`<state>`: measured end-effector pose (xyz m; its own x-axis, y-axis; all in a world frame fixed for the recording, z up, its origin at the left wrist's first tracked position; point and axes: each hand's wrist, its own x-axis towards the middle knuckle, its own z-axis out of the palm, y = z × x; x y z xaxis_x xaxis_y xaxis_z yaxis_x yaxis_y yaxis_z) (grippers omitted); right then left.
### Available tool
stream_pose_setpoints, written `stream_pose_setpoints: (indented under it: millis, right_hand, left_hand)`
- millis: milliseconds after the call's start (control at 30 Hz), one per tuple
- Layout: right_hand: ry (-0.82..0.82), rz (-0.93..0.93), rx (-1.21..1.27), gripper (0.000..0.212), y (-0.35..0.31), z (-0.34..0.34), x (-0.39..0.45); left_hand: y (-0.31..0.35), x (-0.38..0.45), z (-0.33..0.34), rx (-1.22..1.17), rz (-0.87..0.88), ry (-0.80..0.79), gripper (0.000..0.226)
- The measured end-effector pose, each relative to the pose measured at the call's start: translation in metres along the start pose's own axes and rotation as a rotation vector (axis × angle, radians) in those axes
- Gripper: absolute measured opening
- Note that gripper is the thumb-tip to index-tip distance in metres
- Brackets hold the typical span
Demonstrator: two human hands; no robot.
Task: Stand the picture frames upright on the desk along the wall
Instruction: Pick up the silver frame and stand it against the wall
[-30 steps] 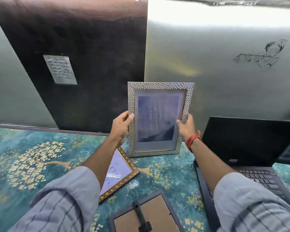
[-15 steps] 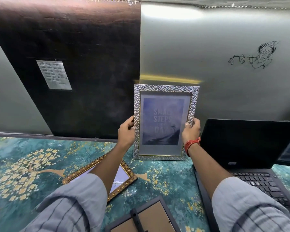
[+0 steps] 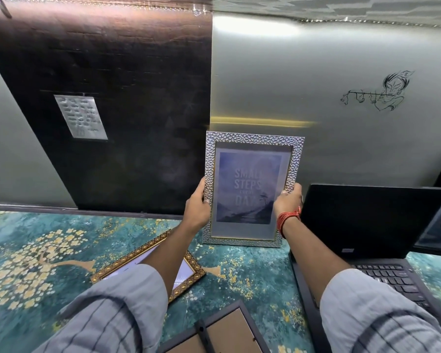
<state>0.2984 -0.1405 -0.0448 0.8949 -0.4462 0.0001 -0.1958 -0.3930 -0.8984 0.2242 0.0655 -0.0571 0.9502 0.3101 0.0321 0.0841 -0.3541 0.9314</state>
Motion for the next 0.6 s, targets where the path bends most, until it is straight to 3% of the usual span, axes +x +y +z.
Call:
stream_pose_setpoints:
  millis: [300, 500, 600]
  right_hand:
    - [-0.045, 0.047, -0.036, 0.034, -0.004, 0.000, -0.002]
    - [-0.053, 0.135, -0.034, 0.075, -0.017, -0.002, -0.040]
    - [-0.092, 0.157, -0.041, 0.074, -0.013, -0.007, -0.078]
  left_hand:
    - [0.009, -0.005, -0.004, -0.009, 0.021, -0.114, 0.072]
    - [0.006, -0.022, -0.011, -0.034, -0.150, -0.029, 0.083]
    - [0.004, -0.058, -0.024, -0.044, -0.206, 0.001, 0.069]
